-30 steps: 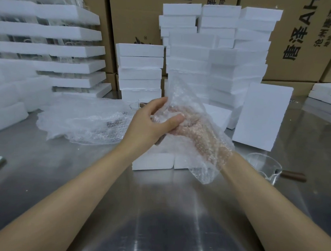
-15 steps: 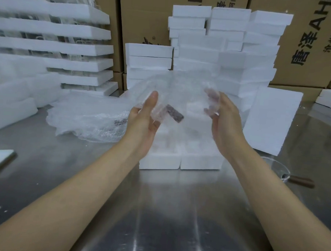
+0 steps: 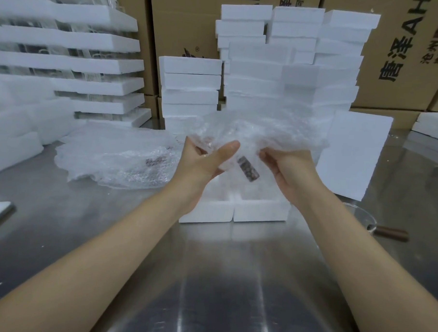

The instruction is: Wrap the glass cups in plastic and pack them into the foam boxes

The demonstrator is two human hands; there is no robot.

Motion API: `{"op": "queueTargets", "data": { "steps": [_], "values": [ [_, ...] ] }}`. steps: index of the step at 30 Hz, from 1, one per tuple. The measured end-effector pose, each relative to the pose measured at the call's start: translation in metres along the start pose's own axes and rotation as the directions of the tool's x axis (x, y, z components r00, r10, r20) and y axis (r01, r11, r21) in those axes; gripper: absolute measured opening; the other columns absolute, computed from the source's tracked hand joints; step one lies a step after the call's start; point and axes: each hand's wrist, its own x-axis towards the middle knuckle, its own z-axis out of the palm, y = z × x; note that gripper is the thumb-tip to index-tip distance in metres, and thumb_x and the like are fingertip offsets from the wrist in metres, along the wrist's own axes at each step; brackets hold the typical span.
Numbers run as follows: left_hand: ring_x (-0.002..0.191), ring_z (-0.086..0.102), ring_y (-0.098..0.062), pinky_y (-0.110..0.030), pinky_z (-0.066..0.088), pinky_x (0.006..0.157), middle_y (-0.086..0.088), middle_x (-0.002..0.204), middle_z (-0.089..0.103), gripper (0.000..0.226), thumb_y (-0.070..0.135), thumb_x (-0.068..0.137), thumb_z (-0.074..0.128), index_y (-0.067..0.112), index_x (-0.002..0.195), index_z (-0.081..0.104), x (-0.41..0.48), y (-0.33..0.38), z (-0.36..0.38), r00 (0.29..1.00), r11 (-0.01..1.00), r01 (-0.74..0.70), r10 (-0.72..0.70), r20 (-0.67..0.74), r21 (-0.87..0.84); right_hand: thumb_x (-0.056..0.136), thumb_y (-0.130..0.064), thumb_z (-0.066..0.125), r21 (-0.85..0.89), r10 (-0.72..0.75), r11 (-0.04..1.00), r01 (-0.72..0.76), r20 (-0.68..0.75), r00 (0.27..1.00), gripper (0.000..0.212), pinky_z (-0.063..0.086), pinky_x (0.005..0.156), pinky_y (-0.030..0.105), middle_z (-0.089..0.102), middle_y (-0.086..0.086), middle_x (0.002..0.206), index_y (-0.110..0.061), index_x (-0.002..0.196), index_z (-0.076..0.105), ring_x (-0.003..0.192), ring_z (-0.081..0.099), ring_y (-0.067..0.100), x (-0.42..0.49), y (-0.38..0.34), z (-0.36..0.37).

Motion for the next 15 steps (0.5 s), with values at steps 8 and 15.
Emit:
{"op": "queueTargets", "data": {
  "steps": [8,15],
  "values": [
    [0.110,0.059,-0.014,-0.046,0.051,0.093,0.004,0.118,0.060,0.079,0.043,0.060,0.087,0.023,0.122,0.043,0.000,-0.001,-0.004,0.989,0.947,-0.102,0.130,-0.076,0.303,0.087,-0.002,0.052,-0.405,0.015,0.901,0.154,0.383,0.924,0.027,0.046,0.099,0.034,0.072,0.011,0.095,-0.009,0.073,0.074,0.103,0.065,0.023,-0.010,-0.001,0.011],
    [0.101,0.061,-0.002,-0.031,0.053,0.086,0.013,0.113,0.062,0.071,0.047,0.059,0.085,0.030,0.116,0.046,-0.002,0.002,-0.005,0.980,0.901,-0.193,0.198,0.028,0.388,0.093,0.001,0.043,-0.319,0.042,0.946,0.052,0.281,0.959,0.031,0.051,0.072,0.024,0.067,0.005,0.075,-0.008,0.081,0.070,0.074,0.065,0.017,-0.012,-0.003,0.011]
  ]
}}
